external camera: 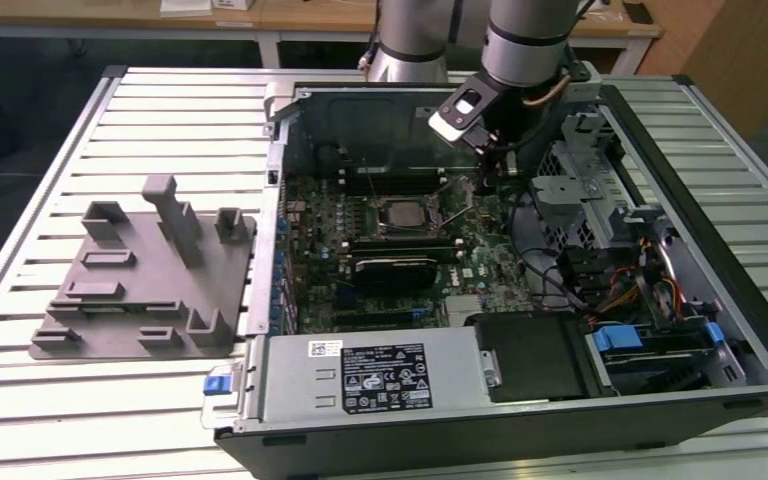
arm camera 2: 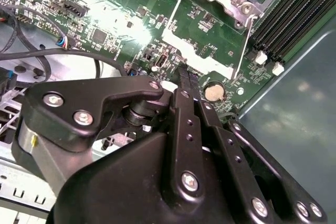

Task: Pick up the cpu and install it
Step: 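Close the cpu cover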

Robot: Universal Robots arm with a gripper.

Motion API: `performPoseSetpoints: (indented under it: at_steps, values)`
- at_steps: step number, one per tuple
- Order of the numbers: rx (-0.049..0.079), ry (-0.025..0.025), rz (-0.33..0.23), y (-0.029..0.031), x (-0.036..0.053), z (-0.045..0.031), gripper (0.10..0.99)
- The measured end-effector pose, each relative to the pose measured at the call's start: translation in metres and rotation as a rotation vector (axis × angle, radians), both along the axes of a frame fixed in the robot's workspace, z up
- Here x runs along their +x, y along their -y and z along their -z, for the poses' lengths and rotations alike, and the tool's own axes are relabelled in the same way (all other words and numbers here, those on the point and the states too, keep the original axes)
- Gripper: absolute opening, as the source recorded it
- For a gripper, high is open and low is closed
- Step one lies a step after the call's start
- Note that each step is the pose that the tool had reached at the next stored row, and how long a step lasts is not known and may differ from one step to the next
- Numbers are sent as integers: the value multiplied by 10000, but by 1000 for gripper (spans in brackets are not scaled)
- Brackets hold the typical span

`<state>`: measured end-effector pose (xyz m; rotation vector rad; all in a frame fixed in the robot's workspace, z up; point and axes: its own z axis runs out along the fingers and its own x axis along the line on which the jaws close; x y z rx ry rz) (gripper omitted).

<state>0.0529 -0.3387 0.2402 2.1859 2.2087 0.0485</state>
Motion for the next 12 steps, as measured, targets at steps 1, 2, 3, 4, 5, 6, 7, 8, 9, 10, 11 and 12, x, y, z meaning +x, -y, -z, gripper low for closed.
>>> performPoseSetpoints:
  at_steps: [1,2,3,4,5,6,7,8,9,10,11,12]
  values:
    - [-1,-1,1,0,-10,0,106]
    - [-2,-1,1,0,-21,-1,106]
    - [-2,-1,0,0,-33,-1,106]
    - [-2,-1,1,0,-46,-1,106]
    - [-2,-1,1,0,-59,-1,106]
    - [-1,-1,1,0,-74,-1,106]
    - [-1,-1,1,0,-90,-1,106]
    - [0,0,1,0,-106,-1,106]
    - [1,0,1,0,-122,-1,106]
    - [2,1,1,0,-138,-1,106]
    - [3,2,2,0,-154,-1,106]
    - [4,2,1,0,-172,-1,106]
